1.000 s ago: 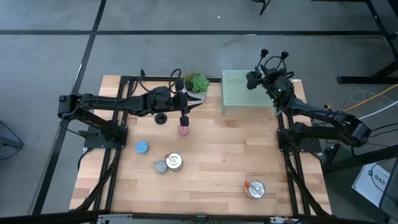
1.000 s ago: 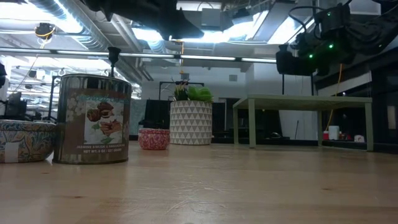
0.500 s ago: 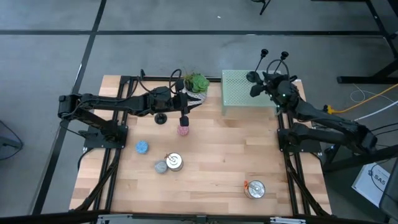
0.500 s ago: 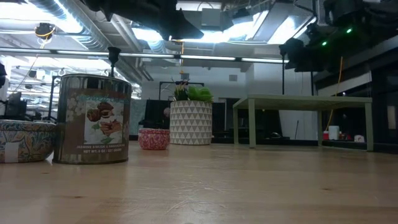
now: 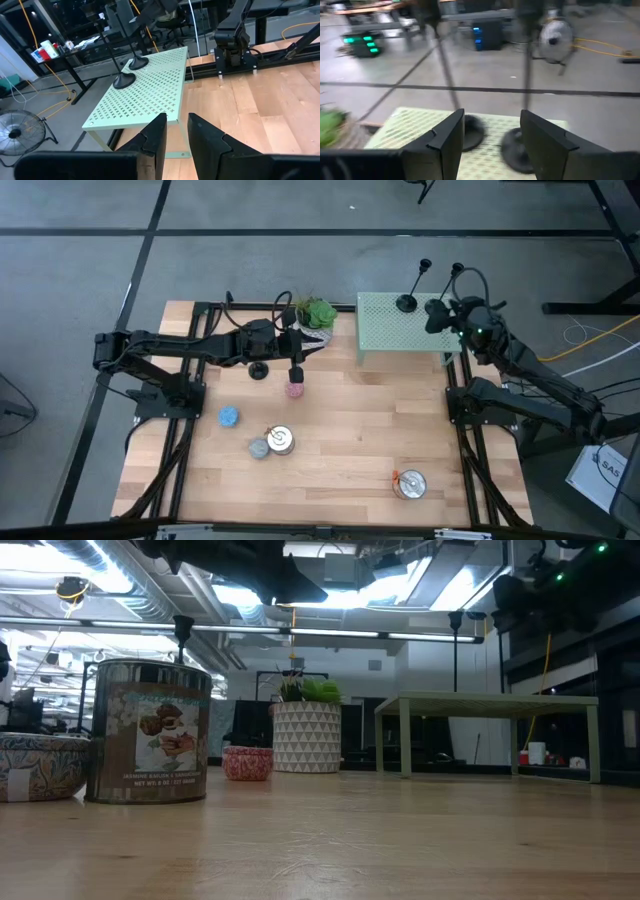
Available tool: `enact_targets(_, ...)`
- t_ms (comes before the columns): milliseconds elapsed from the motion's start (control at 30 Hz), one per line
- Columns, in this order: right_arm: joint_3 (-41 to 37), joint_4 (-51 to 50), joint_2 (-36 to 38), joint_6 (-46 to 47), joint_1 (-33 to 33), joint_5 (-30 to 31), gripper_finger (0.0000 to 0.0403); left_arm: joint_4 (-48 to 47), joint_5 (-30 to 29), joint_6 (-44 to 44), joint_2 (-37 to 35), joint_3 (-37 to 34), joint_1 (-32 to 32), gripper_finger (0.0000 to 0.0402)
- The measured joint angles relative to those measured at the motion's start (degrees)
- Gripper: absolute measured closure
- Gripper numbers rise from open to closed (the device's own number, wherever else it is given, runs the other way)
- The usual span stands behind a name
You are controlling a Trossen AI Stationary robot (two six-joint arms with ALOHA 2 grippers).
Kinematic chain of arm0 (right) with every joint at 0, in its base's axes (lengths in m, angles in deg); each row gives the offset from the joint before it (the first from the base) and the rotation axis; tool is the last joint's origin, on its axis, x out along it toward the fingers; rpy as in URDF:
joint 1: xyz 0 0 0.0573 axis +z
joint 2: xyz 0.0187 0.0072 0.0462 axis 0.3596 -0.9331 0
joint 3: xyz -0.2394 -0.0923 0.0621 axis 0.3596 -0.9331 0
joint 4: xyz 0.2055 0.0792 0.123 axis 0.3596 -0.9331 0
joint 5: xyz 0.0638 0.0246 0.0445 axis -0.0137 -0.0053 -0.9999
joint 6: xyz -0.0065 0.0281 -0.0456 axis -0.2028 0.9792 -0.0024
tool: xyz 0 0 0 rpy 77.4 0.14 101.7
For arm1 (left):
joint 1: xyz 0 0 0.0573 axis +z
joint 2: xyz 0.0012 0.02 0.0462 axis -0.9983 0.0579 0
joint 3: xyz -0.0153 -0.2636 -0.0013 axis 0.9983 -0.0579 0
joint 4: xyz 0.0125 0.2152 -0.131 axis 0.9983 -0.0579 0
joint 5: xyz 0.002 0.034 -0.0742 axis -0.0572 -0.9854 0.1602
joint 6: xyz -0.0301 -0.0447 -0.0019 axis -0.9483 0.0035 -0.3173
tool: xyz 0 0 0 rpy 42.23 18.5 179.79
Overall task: Pick & Place candle stick holders
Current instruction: Adjust the black candle holder on the shelf
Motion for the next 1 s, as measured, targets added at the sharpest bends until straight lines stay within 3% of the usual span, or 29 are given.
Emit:
enact_targets(300, 1.06, -0.47, -2.25, -0.31, -3.47, 1.04, 0.0210, 0.02, 0.00, -0.44, 0.00, 0.00, 0.02, 0.0329)
enact_targets(767, 1.03, 8.00, -14.16, -7.54, -9.44, 4.23, 0.0212, 0.02, 0.00, -0.47, 0.00, -0.02, 0.00, 0.0329)
enact_targets(1000, 1.03, 8.23, -15.39, -8.04, -9.34, 7.03, 0.0263, 0.01, 0.00, -0.48, 0.00, -0.02, 0.00, 0.0329)
